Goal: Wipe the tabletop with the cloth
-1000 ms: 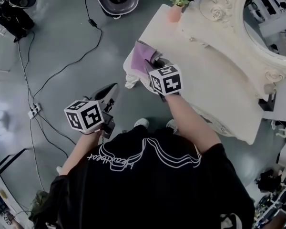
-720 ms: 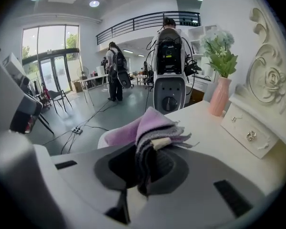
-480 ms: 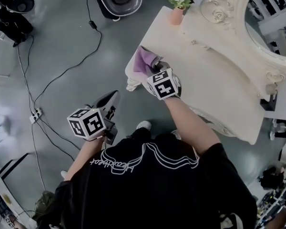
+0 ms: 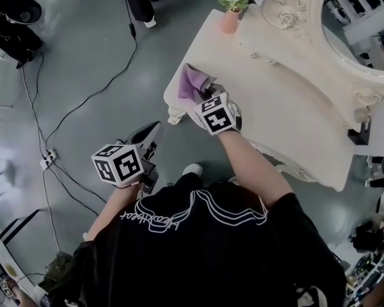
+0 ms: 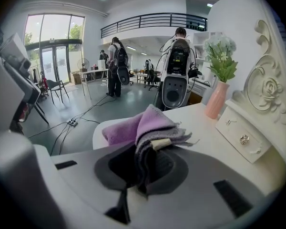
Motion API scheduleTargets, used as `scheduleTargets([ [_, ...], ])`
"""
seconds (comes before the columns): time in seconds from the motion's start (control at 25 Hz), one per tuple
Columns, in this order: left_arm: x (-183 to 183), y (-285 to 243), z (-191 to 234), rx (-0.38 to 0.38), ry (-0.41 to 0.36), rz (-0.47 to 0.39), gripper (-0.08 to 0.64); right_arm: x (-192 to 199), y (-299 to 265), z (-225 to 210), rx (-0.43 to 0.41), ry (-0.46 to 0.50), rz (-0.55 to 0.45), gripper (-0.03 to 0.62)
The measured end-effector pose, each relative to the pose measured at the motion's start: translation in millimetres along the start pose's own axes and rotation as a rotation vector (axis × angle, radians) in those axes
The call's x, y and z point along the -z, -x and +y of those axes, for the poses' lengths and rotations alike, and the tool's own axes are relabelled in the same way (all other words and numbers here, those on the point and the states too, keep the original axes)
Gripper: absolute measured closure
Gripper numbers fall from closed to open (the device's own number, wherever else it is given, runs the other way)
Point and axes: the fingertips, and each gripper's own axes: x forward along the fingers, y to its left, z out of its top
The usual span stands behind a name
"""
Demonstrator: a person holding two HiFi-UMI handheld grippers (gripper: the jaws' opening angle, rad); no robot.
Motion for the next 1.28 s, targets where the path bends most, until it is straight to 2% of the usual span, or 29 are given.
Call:
scheduleTargets([
  [0.52,-13.4,-0.6,-11.8,0.003,-0.043,-0.024,0.555,32.5,27.2,-22.3,0.044,-0.039,0.003,0.541],
  [1.28,9.7,-22.4,-63.1,0.082,-0.118,0.043,0.555,86.2,81.0,-56.5,0.122,-0.118,0.021,0.541],
])
